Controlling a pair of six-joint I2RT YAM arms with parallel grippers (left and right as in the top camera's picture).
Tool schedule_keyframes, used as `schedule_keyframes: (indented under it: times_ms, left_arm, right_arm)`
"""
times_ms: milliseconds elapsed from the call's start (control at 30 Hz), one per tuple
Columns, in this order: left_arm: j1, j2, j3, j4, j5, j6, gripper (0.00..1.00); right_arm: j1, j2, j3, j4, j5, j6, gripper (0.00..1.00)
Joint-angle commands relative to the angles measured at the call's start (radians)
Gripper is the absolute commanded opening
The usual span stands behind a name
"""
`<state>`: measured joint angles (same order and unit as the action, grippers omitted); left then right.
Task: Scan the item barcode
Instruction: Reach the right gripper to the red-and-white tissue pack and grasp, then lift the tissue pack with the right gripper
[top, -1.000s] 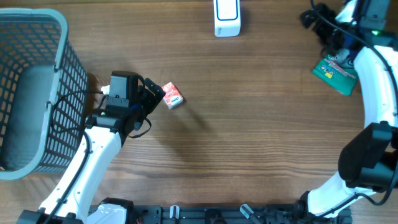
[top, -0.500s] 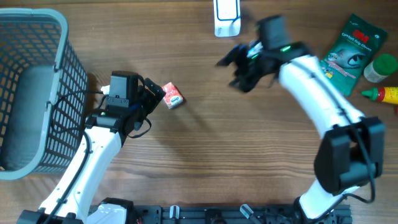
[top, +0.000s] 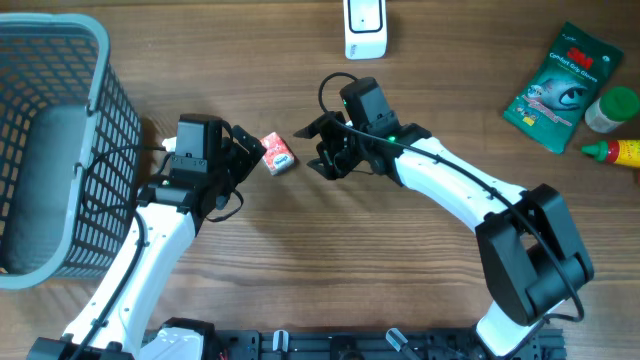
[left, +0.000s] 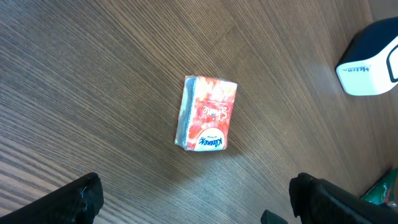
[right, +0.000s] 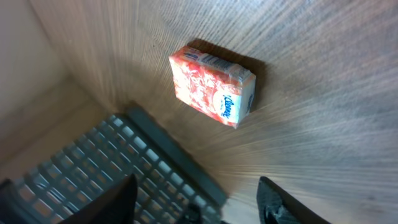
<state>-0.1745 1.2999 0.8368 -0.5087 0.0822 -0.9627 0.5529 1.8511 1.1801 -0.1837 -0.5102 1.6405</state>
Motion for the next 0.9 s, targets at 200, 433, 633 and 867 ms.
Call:
schedule_keyframes:
  times_ms: [200, 433, 633, 867]
  left_arm:
    - [0.006, 0.006, -0.007, 0.002, -0.017, 0.013, 1.00]
    - [0.006, 0.006, -0.007, 0.002, -0.017, 0.013, 1.00]
    - [0.006, 0.006, -0.007, 0.002, -0.017, 0.013, 1.00]
    - [0.006, 0.006, -0.007, 0.002, -0.017, 0.013, 1.00]
  right_arm:
    - [0.034, 0.206, -0.013, 0.209, -0.047, 0.140, 0.54]
    - [0.039, 0.278, -0.013, 0.317, -0.063, 0.138, 0.42]
    - [0.064, 0.287, -0.013, 0.260, 0.044, 0.117, 0.41]
    - [0.109, 0.287, -0.013, 0.234, 0.206, 0.039, 0.25]
